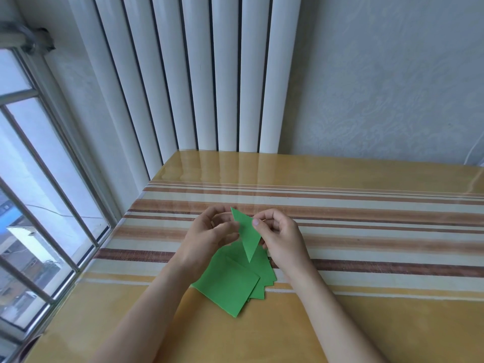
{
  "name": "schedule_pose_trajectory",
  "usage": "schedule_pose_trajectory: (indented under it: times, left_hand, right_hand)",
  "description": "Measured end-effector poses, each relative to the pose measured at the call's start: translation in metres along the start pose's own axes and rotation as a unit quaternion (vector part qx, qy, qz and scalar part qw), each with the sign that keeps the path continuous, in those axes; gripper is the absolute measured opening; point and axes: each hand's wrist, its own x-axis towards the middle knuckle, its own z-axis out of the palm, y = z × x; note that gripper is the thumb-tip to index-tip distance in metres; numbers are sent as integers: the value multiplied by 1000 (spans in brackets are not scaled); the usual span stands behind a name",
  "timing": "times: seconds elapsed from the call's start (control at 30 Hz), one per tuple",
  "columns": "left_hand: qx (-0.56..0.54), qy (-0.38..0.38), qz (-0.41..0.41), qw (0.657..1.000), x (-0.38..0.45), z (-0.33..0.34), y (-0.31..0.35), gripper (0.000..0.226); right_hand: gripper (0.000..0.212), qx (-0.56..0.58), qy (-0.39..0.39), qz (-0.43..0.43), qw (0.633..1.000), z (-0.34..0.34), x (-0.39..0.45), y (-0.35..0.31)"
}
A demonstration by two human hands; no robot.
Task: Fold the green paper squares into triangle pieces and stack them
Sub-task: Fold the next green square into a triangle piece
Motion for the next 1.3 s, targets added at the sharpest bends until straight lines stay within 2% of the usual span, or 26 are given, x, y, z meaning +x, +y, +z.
schedule_pose_trajectory:
  times: [0.17,0.3,0.4,0.5,0.63,0.73,0.93,1.03,1.2,1.3]
  left_hand:
    - [19,17,-9,1000,1,2,-8,36]
    - [25,43,-2,999,3,-1,-8,33]
    - [28,51,0,998,4,-2,-9,32]
    - [37,52,5,998,3,-1,-8,33]
    - [77,53,23,995,2,-1,-9,36]
    - [111,36,41,992,2,-1,-9,32]
    - [231,-10,108,967,0,1,-12,34]
    - [294,-33,139,945,0,3,-13,36]
    - [317,-30,148,937,1,2,-14,35]
    - [324,-18,148,934,2,2,-16,23]
  right_hand:
    - [5,-37,-17,-25,999,1,0,3]
    - [19,-80,-41,-61,994,3,-1,2]
    - [18,-109,-18,-72,991,4,-2,2]
    - [2,-98,12,-64,993,3,-1,2]
    - [19,-110,21,-41,993,1,-3,1]
    - [18,-125,29,-35,991,1,-2,4]
    - [8,-83,17,-37,996,3,-3,-2]
    - [16,-65,14,-43,997,4,-5,-5]
    - [11,-72,21,-26,997,1,-3,-2]
    - [11,-50,8,-5,999,1,-3,-4]
